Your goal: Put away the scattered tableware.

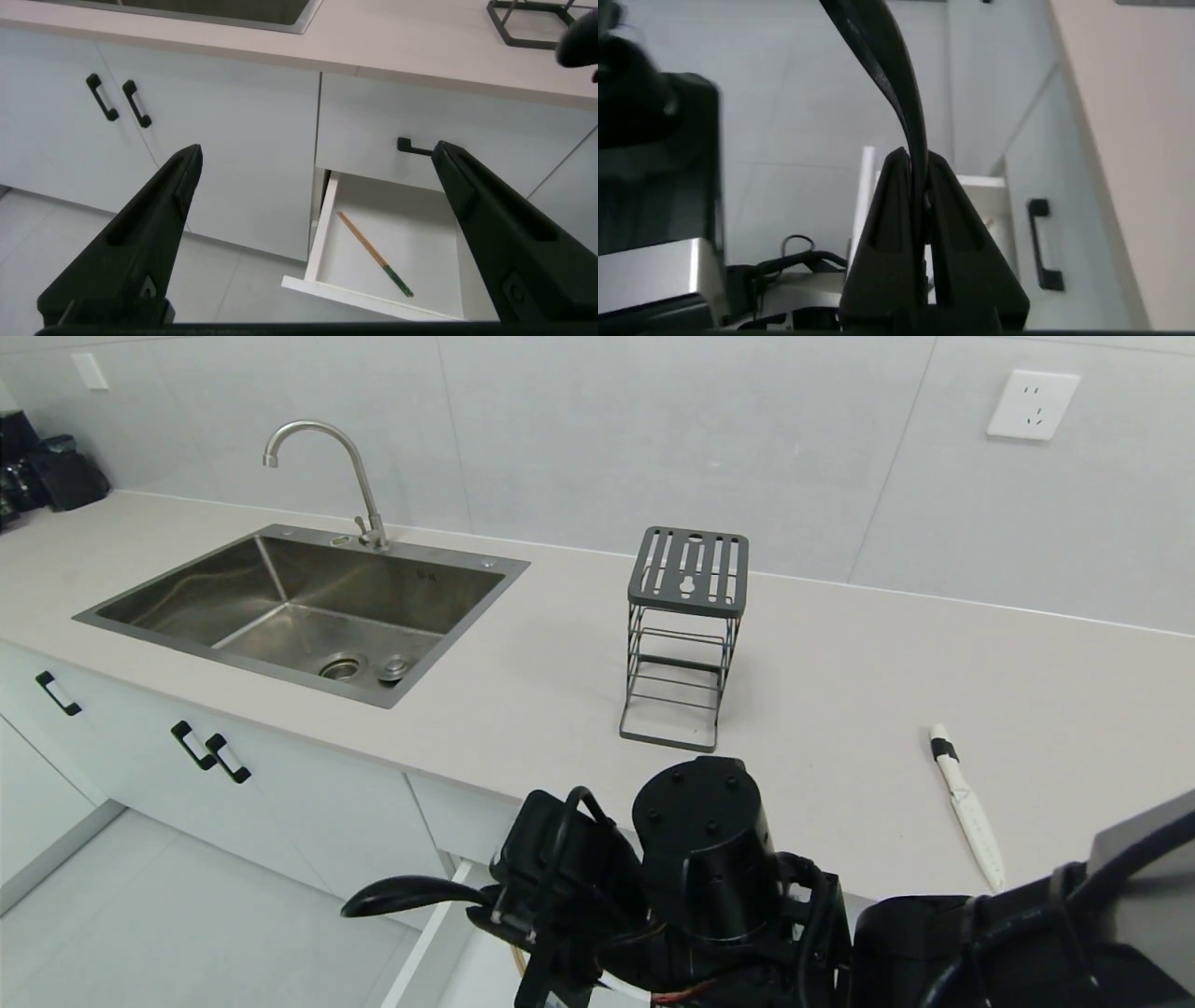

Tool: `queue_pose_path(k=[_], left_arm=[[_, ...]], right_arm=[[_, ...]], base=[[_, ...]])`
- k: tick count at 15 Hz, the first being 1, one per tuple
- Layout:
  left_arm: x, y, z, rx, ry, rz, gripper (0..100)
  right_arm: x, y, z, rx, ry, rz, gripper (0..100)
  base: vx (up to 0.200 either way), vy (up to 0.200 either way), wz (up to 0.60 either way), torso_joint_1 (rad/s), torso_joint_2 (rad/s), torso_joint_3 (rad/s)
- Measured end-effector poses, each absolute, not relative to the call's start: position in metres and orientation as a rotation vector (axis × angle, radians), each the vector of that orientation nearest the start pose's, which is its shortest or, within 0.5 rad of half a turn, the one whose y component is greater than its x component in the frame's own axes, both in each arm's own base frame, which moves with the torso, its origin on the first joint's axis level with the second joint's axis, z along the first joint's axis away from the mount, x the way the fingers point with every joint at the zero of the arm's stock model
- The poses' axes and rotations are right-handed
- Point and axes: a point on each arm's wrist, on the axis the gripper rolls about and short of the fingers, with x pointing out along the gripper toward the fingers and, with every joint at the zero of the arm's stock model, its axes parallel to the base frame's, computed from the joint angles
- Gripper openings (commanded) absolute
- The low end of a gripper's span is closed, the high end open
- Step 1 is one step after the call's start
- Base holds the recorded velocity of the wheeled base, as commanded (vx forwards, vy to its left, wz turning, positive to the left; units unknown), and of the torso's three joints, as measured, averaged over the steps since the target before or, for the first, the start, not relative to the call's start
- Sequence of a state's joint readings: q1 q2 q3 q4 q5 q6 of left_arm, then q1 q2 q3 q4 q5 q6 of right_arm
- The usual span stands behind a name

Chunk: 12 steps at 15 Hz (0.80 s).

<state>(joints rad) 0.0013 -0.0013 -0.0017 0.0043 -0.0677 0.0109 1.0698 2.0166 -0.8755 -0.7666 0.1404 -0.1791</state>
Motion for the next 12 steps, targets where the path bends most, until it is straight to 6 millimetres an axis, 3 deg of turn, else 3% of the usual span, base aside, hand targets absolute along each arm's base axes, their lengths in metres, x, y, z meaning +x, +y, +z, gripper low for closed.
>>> queue_pose_path(k=[3, 8, 12], left_arm=[[-0.023, -0.002, 0.076, 0.011, 0.0, -0.066, 100], [-0.023, -0.002, 0.075, 0.01, 0.002, -0.066, 100], [-0.023, -0.002, 0.075, 0.011, 0.001, -0.066, 100]], right_arm=[[0.175, 0.323, 0.107, -0.301, 0.308, 1.08, 0], [0.167, 0.331, 0.11, -0.277, 0.306, 1.102, 0], [0.162, 0.333, 0.109, -0.449, 0.206, 1.146, 0]], base=[[0.0, 0.0, 0.0, -0.037, 0.07, 0.04], [0.0, 0.0, 0.0, -0.13, 0.27, 0.135], [0.0, 0.0, 0.0, -0.104, 0.21, 0.102]])
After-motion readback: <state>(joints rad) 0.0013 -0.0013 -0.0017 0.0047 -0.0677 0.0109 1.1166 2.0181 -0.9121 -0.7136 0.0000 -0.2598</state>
